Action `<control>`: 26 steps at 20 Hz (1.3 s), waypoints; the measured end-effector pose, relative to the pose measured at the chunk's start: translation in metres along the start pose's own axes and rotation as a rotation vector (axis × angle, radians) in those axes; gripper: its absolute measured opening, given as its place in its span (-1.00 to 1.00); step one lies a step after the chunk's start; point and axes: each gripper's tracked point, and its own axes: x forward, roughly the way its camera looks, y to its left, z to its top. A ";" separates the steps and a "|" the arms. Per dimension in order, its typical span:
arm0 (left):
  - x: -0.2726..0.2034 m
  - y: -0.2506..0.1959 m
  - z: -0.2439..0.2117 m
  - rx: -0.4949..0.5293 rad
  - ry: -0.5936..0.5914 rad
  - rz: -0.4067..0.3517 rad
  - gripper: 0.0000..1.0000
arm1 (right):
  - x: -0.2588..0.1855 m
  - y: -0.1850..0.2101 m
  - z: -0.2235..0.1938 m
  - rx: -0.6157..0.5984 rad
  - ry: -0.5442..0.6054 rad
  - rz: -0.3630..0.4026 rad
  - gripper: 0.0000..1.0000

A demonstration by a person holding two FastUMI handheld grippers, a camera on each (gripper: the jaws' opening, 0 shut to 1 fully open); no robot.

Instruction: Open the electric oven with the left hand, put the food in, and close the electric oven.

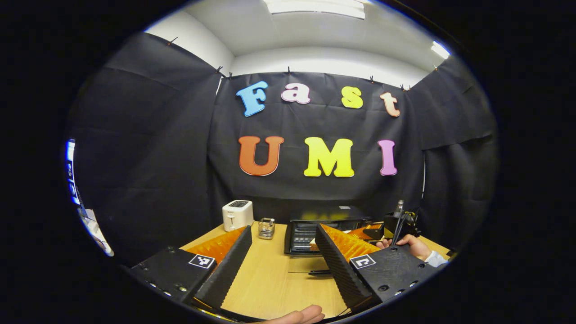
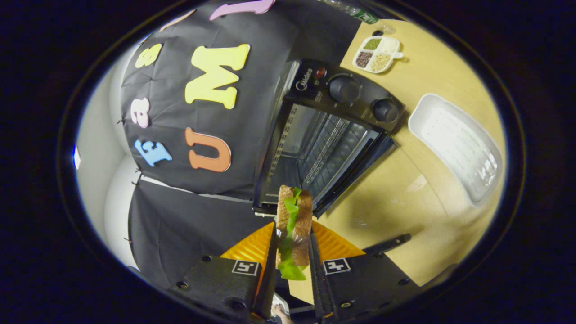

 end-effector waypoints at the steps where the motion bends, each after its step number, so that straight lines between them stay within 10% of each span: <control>1: -0.001 0.007 -0.001 0.011 0.004 0.009 0.87 | 0.016 -0.002 0.009 0.032 -0.062 0.004 -0.31; 7: 0.012 0.036 -0.015 0.016 0.032 0.033 0.67 | 0.083 -0.006 0.070 0.046 -0.433 0.013 -0.33; 18: 0.034 0.031 -0.041 -0.034 0.088 -0.031 0.87 | 0.131 -0.029 0.106 -0.193 -0.494 -0.119 -0.30; 22: 0.040 0.027 -0.046 -0.045 0.112 -0.027 0.87 | 0.136 -0.035 0.101 -0.269 -0.458 -0.159 -0.10; 26: 0.042 0.024 -0.052 -0.039 0.124 -0.026 0.87 | 0.135 -0.031 0.097 -0.411 -0.439 -0.193 0.51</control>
